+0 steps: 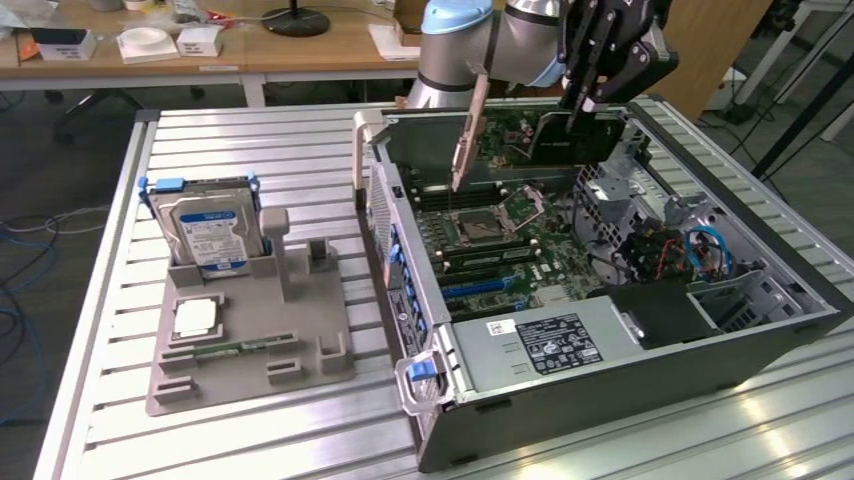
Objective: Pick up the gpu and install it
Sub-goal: 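Insert the gpu into the slot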
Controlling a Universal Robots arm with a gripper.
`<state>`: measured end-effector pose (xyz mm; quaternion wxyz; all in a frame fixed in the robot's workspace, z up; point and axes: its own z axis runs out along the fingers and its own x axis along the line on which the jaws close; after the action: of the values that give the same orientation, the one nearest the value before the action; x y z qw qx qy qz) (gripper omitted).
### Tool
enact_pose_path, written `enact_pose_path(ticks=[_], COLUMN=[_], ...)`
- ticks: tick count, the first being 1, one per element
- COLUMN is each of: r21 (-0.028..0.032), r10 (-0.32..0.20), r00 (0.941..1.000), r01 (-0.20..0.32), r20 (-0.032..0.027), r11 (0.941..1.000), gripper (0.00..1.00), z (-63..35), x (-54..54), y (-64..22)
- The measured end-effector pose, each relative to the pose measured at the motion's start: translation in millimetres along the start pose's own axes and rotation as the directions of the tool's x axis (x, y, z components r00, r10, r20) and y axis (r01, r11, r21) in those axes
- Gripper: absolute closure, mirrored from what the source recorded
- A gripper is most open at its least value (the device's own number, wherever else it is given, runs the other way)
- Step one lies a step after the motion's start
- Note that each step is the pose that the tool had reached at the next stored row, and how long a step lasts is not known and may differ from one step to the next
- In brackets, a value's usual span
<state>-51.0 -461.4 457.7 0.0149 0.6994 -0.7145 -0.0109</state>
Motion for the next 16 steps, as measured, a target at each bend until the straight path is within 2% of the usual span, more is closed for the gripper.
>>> enact_pose_path(ticks=[3,8,12,16], r21=[0.0001,0.0,-0.0001,-0.0001], r10=[0.0,0.0,0.0,-0.001], r00=[1.0,1.0,1.0,1.0], r01=[0.0,0.0,0.0,0.001], r20=[0.0002,0.0,0.0072,0.0076], r11=[1.0,1.0,1.0,1.0], gripper=[0.74,0.74,0.74,0.74], z=[0.5,9.6,16.0,23.1], x=[0.0,-0.8,-11.7,-16.1], y=[0.0,-0.3,-2.0,-4.4])
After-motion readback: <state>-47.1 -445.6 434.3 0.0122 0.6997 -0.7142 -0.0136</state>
